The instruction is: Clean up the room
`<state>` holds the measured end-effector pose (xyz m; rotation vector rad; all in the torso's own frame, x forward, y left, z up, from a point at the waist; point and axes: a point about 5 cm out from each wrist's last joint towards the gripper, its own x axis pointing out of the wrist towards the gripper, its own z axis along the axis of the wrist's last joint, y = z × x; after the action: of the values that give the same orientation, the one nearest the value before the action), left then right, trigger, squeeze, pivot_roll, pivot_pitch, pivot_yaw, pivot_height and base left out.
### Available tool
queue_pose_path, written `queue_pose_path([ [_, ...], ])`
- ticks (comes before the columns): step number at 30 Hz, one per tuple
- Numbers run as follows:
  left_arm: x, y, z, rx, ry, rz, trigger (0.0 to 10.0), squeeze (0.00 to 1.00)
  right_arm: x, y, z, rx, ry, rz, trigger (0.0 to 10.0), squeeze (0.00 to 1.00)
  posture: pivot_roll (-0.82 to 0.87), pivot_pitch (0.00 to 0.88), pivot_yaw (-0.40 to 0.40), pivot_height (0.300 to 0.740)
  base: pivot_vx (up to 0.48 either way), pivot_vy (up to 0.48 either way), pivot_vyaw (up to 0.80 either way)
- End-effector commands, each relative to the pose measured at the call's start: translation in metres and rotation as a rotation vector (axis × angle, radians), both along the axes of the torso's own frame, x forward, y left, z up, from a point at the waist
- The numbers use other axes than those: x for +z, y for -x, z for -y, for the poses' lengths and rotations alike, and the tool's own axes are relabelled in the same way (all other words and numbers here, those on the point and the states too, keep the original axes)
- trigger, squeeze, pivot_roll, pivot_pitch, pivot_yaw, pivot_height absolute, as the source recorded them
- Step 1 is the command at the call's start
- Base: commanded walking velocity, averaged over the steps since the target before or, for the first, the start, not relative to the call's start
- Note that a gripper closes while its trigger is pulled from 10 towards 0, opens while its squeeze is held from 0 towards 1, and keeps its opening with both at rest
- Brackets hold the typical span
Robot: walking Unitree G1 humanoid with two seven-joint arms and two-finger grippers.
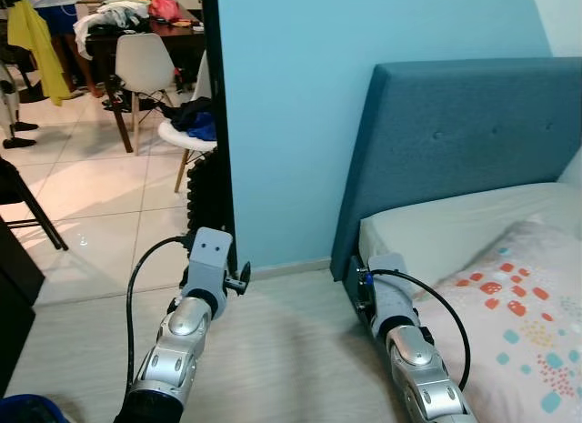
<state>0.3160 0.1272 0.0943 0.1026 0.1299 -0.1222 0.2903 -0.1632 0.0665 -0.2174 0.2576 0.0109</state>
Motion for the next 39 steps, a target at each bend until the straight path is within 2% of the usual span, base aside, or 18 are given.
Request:
queue_pose_path([
  [1, -0.0018, -0.0003, 0.0028, 0.006, 0.009, -0.009, 10.0, 0.00, -0.0023, 0.0001, 0.0008, -0.006, -0.015, -0.005, 10.0, 0.00, -0.03, 0.000, -0.037, 0.740, 0.270, 0.000, 0.00],
  [17, -0.0008, -0.0008, -0.0030, 0.041, 0.018, -0.003, 10.0, 0.00, -0.0012, -0.0030, -0.0006, 0.004, -0.011, 0.002, 10.0, 0.00, -0.02, 0.000, -0.043, 0.740, 0.333, 0.000, 0.00],
  [39, 0.0020, -0.0032, -0.0017, 0.021, 0.025, 0.008, 10.0, 0.00, -0.0009, -0.0036, -0.0004, -0.007, -0.016, 0.011, 10.0, 0.00, -0.02, 0.000, -0.025, 0.740, 0.346, 0.000, 0.00],
])
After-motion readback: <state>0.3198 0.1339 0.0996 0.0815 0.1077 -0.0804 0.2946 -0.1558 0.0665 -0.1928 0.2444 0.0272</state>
